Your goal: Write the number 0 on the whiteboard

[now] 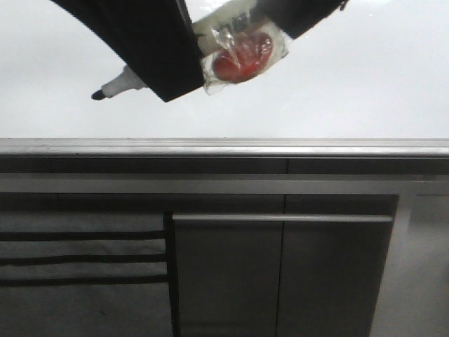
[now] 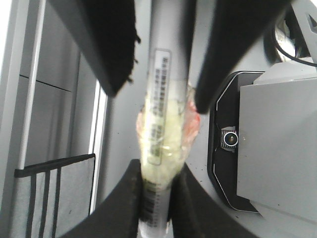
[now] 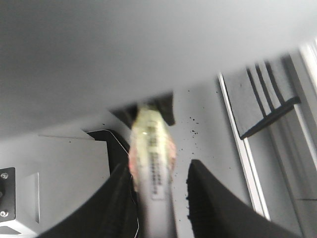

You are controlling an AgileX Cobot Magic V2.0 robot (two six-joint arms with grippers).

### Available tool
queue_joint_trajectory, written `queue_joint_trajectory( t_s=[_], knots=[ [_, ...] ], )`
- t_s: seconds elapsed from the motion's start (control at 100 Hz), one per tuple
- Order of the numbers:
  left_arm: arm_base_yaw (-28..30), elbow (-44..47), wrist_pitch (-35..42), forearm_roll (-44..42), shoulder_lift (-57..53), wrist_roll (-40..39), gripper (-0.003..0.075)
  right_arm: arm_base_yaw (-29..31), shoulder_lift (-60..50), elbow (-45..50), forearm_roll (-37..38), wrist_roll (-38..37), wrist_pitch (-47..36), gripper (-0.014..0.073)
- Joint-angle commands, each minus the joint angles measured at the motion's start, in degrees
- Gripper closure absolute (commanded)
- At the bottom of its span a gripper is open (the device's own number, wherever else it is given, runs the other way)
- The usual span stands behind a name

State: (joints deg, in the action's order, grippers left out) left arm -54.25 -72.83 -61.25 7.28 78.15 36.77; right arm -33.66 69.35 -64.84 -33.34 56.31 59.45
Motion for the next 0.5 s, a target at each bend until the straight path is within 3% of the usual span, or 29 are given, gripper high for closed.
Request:
queue_joint_trajectory(
  t_s=[0.0,0.2,0.37,0.49],
  knots=[
    [-0.47,-1.86,2.84,1.23,-1.72,0.12,0.0740,0.08,-0.91,-1.98,-2.63,1.38,-1.66,0.0358],
    [-0.47,-1.86,3.09,1.23,-1.72,0.12,0.0740,0.08,-0.91,-1.98,-2.53,2.15,-0.38,0.0368],
    [-0.47,-1.86,3.09,1.23,-1.72,0.12,0.0740,0.08,-0.91,-1.98,-2.26,2.18,-0.13,0.0534],
    [-0.47,-1.86,3.09,1.23,-1.72,0.12,0.0740,0.08,-0.91,-1.98,-2.26,2.18,-0.13,0.0587]
  ],
)
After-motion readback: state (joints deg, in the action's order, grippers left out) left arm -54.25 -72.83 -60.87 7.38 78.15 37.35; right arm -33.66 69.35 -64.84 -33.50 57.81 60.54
